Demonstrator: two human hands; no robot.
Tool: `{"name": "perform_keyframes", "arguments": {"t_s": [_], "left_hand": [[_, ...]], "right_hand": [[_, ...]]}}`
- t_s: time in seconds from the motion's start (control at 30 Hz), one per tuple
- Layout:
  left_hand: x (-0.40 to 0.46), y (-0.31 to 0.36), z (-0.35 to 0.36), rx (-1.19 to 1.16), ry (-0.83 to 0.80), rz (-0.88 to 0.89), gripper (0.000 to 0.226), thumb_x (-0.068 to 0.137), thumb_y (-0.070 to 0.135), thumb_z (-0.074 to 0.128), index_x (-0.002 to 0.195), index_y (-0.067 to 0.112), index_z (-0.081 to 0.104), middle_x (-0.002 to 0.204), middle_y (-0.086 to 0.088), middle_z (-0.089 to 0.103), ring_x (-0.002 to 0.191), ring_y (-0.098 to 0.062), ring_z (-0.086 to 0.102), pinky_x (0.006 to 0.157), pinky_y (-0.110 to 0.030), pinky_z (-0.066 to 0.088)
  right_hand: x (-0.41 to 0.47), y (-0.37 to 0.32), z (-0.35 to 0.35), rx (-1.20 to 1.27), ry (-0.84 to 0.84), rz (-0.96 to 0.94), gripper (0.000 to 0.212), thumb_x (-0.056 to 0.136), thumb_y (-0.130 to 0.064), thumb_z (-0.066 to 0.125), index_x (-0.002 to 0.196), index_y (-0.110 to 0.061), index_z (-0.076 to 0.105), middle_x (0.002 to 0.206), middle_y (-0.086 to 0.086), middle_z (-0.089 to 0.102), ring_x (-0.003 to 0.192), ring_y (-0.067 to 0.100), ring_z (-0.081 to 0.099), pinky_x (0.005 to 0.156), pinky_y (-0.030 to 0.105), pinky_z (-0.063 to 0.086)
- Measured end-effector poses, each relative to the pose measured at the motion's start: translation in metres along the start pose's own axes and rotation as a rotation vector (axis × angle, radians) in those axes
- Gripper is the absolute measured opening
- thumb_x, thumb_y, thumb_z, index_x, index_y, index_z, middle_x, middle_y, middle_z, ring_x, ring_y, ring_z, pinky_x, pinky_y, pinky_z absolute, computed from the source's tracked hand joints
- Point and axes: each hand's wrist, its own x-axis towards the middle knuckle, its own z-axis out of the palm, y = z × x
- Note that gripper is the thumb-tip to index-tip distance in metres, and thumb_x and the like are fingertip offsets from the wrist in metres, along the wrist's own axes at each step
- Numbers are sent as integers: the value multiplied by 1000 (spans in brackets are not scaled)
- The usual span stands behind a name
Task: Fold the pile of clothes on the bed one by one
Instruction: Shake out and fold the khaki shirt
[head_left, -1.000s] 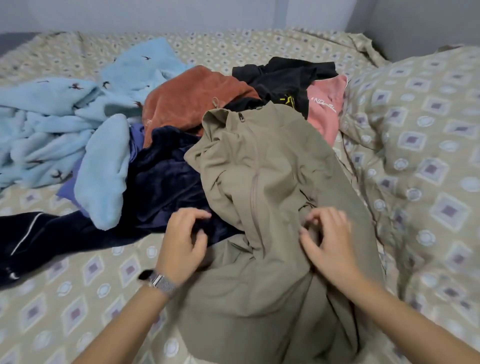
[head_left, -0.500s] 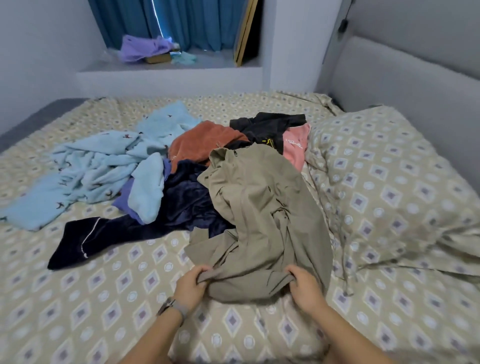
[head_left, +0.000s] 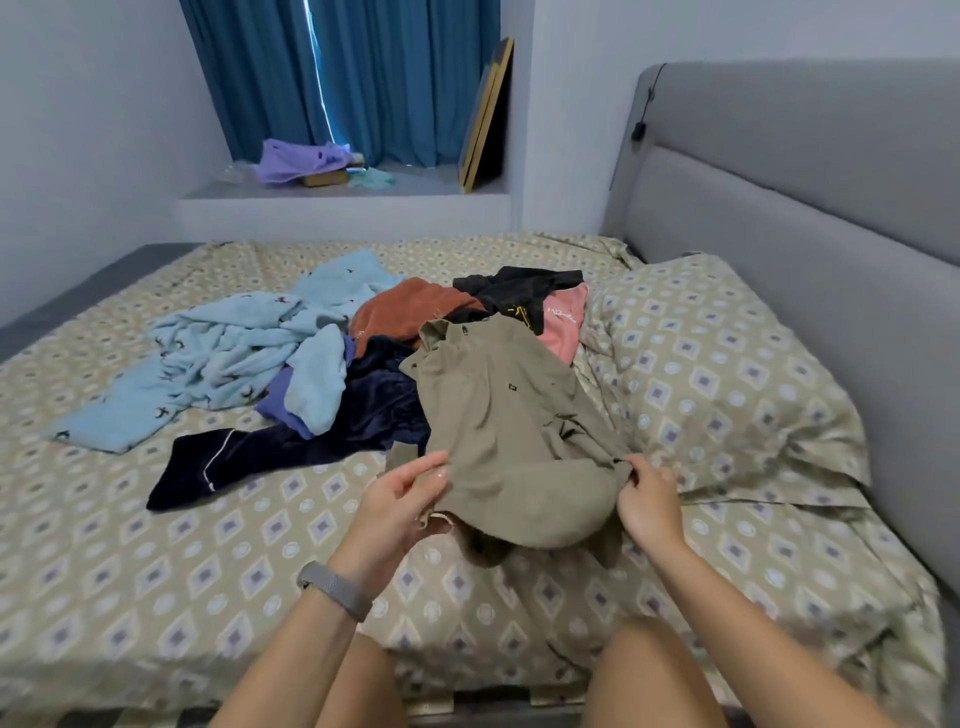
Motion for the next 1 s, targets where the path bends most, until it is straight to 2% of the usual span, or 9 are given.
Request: {"name": "perform_keyframes", "arguments": {"t_s": [0.1,0.2,0.37,0.43,0.53,0.6,0.77,0.9,1.0], "left_hand": [[-14,-5,10,291,-146,45,80,55,37,86,127,24,54,115,7,69,106,-8,65,87,-26,54],[-16,-19,14,543,-168,42,87,61,31,87,137,24,44,124,7,61,111,-6,61,95,-32,52],[-17,-42,30,547,-9,67,66,78,13,77,134,21,43,119,4,61,104,-7,63,94,-31,52],[-22,-44,39,560,-27,91,65,77,18,77,132,25,43,114,8,61,100,-3,63,90,-25,53],[-25,-44,47,567,-85,134,68,77,21,79,134,27,42,115,11,60,98,4,62,84,-17,51],[-21,-50,45,475,-131,115,79,76,18,81,139,28,36,123,12,58,104,6,60,85,-15,49],[5,-90,37,652,-133,47,118,69,36,85,151,31,2,144,21,25,135,1,29,110,-19,30],[34,-113,62,641,20,58,77,78,25,79,141,29,35,134,15,44,124,-2,42,102,-14,34],[62,-114,77,702,68,58,36,85,8,63,120,15,60,118,-6,65,111,-23,59,83,-21,43]], "right_hand": [[-21,5,4,77,-75,42,25,96,-14,40,111,-20,60,130,18,45,115,33,48,97,39,42],[-50,4,7,149,-115,30,24,90,-7,53,106,-24,53,123,12,42,112,25,46,96,30,35],[-107,0,25,-36,-724,-246,89,64,-43,73,135,-49,20,135,-13,16,132,12,20,113,35,27],[-117,-5,41,-108,-636,-256,106,57,-60,70,144,-39,13,134,-16,15,130,9,15,114,37,24],[-113,-23,49,263,-339,-178,47,76,-26,67,113,-43,45,120,-13,52,115,13,51,94,25,47],[-98,-33,44,365,-253,-100,37,85,0,56,95,-36,54,97,-10,66,95,17,63,74,16,49],[-64,-56,13,872,-276,186,11,97,-15,57,102,-22,64,89,1,74,83,18,69,69,29,54],[-45,-58,-5,1002,-409,310,14,97,-18,57,95,-12,69,74,4,75,60,15,69,50,23,54],[-38,-52,-13,885,-412,288,18,97,-4,53,101,-6,70,86,14,74,65,20,68,52,24,53]]}}
